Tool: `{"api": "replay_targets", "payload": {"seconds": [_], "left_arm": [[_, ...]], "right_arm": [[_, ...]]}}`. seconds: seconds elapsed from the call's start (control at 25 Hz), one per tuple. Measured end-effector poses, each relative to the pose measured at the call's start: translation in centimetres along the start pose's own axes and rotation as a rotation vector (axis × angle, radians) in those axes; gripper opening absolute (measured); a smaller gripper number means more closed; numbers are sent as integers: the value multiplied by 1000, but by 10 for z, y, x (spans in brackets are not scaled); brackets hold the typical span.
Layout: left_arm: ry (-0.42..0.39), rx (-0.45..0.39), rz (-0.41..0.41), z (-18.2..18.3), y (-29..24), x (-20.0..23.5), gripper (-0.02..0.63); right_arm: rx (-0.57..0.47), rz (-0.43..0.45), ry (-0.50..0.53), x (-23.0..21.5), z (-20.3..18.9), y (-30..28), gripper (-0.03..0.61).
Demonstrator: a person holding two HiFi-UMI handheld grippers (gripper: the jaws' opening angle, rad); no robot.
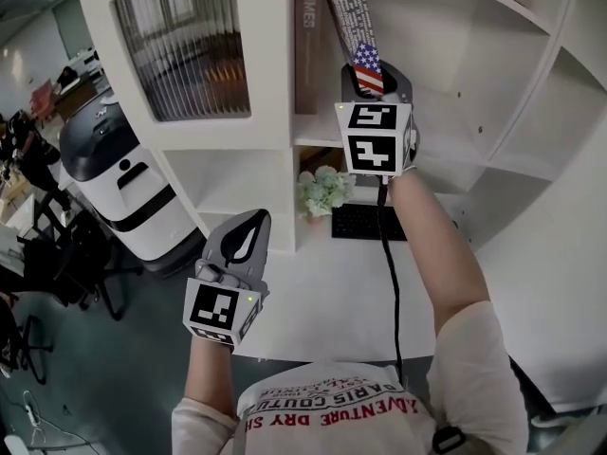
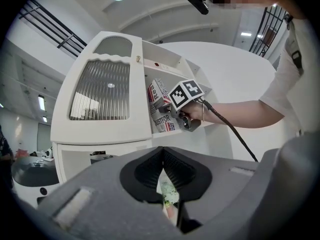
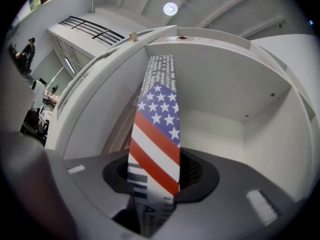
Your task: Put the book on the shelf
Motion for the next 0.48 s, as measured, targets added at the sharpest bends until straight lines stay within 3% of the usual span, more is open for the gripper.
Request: {"api": "replay_targets", "payload": {"seconds": [0.2,0.4,0.48], "left_arm": [[10,0,16,-6,-4,4,5],[3,12,60,-16,-5,11,5],[-6,11,76,-16,-5,14,5]], "right_arm": [[30,81,-24,7,-10,-24,183],[45,166,-89,12,-19,-40,281],[51,176,-107,13,-20,-46,291]]}}
Point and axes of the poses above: the fingertips, and each gripper's own axes: y backward along the fingers, x to its left, z out of its top, the point moved 1 cm from there along y, backward along the fingers, and after that the axes turned 14 degrees about -x, right-handed, at the moved point
